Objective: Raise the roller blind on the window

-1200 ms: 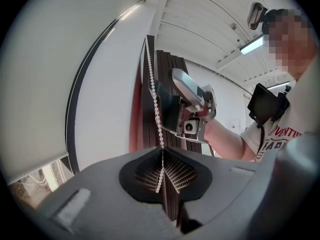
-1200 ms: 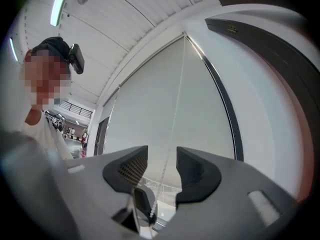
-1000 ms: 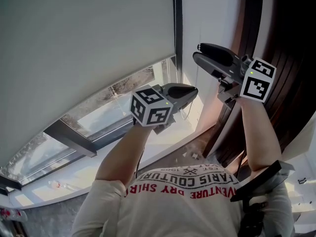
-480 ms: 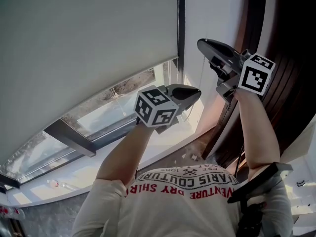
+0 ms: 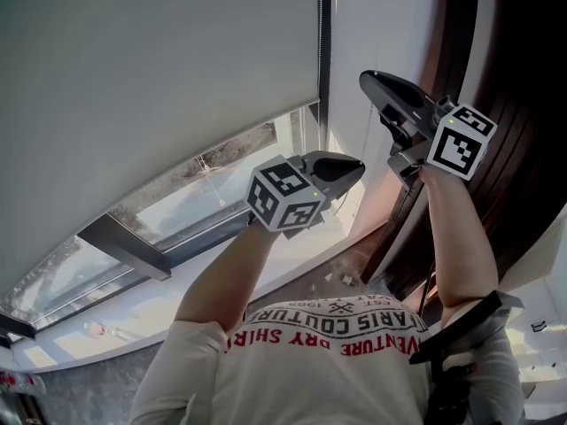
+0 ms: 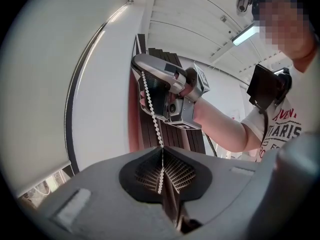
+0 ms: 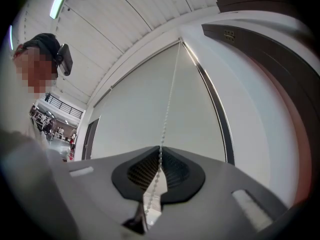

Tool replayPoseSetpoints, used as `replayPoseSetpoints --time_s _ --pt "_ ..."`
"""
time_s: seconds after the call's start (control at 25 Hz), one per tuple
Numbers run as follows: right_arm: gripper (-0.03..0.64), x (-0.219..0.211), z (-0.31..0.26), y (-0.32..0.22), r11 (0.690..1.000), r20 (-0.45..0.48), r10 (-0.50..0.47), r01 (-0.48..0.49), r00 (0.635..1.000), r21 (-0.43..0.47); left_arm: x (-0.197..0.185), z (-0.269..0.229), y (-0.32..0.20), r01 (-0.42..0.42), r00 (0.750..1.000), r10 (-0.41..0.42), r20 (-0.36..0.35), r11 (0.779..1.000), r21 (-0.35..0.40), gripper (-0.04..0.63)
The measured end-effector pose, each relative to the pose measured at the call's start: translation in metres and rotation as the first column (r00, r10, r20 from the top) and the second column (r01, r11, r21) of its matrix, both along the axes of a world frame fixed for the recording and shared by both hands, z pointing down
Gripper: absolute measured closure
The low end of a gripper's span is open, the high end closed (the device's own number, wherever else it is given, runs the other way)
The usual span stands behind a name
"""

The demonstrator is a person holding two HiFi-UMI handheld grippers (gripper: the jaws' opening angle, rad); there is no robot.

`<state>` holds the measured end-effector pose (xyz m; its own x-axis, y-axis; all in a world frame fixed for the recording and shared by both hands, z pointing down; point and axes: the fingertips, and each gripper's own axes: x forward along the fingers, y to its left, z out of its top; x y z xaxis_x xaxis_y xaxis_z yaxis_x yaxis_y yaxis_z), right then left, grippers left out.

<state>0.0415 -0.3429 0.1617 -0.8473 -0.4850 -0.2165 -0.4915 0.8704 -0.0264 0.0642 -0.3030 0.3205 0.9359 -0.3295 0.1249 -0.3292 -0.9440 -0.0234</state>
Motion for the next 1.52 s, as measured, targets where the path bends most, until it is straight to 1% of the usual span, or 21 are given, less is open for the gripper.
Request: replayPoseSetpoints --time_s 0.16,0.32,0.56,0.72,0.8,0.92,1.12,1.24,1.36,1.44,1.52 --pt "0.601 -0.001 0.010 -0.002 1.000 -0.036 0.024 -0.023 0.999 0.016 0.002 0.011 -0.002 0.012 0.999 -0.012 0.038 1.000 0.016 0.588" --pt "0.601 0.000 0.016 -0.003 1.000 -0.028 0.026 -0.026 0.999 -0.003 0.000 0.016 -0.003 0.015 1.000 -0.015 0.025 1.000 -0.018 0.588" --pt "0.601 0.000 0.033 -0.006 0.999 -0.073 0.044 -0.044 0.996 0.001 0.002 0.033 -0.004 0.021 0.999 -0.020 0.049 0.999 -0.027 0.588" --pt "0.601 0.003 0.043 -0.011 0.998 -0.082 0.053 -0.054 0.995 -0.011 0.004 0.043 -0.010 0.028 0.998 -0.026 0.059 0.999 -0.041 0.588" --pt "0.601 0.004 0.050 -0.010 0.998 -0.098 0.060 -0.061 0.993 -0.010 0.006 0.050 -0.009 0.031 0.997 -0.028 0.074 0.999 -0.036 0.588" --pt "0.601 0.002 0.073 -0.007 0.998 -0.132 0.063 -0.067 0.989 -0.021 0.006 0.074 -0.007 0.038 0.993 -0.033 0.118 0.998 -0.045 0.587" --pt "0.601 0.000 0.118 -0.008 0.994 -0.172 0.053 -0.068 0.984 -0.080 0.006 0.116 -0.004 0.046 0.985 -0.027 0.168 0.993 -0.112 0.586" --pt "0.601 -0.001 0.146 -0.009 0.991 -0.210 0.052 -0.076 0.976 -0.111 0.007 0.142 -0.001 0.049 0.977 -0.016 0.212 0.988 -0.148 0.586" --pt "0.601 -0.001 0.170 -0.007 0.986 -0.228 0.046 -0.080 0.973 -0.145 0.007 0.165 0.002 0.055 0.969 -0.009 0.248 0.982 -0.180 0.586" --pt "0.601 -0.001 0.180 -0.006 0.984 -0.230 0.046 -0.083 0.972 -0.157 0.006 0.174 0.004 0.058 0.972 -0.007 0.234 0.976 -0.210 0.586" --pt "0.601 0.000 0.184 -0.005 0.984 -0.223 0.049 -0.086 0.974 -0.158 0.004 0.177 0.004 0.049 0.981 -0.001 0.194 0.969 -0.244 0.584"
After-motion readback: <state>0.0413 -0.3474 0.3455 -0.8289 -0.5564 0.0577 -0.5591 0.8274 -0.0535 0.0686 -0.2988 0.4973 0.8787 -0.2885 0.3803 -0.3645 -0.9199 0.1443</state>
